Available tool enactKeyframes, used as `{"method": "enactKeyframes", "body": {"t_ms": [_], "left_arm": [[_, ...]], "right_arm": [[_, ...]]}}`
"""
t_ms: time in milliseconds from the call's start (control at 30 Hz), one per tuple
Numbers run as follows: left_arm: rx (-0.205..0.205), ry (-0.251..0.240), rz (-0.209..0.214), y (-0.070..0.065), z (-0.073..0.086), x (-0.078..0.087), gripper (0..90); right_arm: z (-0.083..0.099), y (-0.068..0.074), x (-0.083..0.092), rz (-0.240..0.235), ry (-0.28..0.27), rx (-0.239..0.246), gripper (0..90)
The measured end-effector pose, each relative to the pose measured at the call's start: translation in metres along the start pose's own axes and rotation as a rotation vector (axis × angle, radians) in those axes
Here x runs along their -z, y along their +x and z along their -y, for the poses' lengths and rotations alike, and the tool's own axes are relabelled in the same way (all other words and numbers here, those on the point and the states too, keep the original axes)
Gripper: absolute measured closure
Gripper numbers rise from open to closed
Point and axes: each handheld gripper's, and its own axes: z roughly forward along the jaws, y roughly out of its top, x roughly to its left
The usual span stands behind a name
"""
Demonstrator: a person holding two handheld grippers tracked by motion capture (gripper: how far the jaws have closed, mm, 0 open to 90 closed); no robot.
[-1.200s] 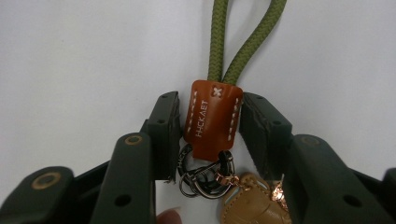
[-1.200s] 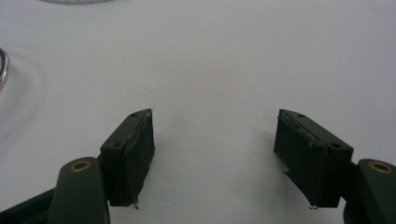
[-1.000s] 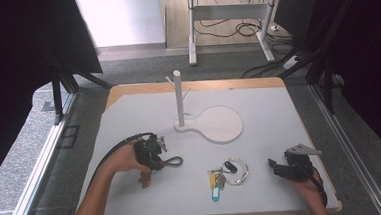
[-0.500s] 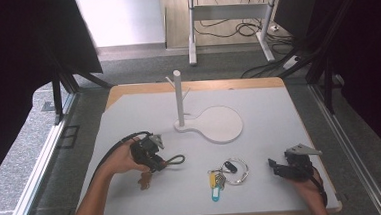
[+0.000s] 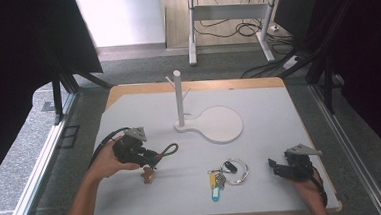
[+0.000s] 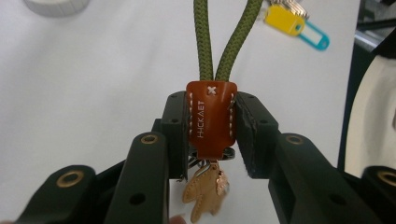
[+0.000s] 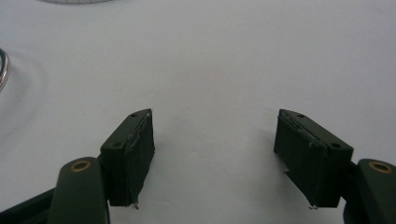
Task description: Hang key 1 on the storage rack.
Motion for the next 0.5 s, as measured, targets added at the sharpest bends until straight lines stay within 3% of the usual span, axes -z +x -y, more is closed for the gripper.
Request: {"method": "enactKeyframes", "body": {"t_ms": [500], "left_arm": [[0.049, -0.052, -0.018, 0.013, -0.007, 0.017, 67.0]], "right_arm": [[0.0, 0.0, 0.0, -0.001, 0.0, 0.0, 28.7]]}}
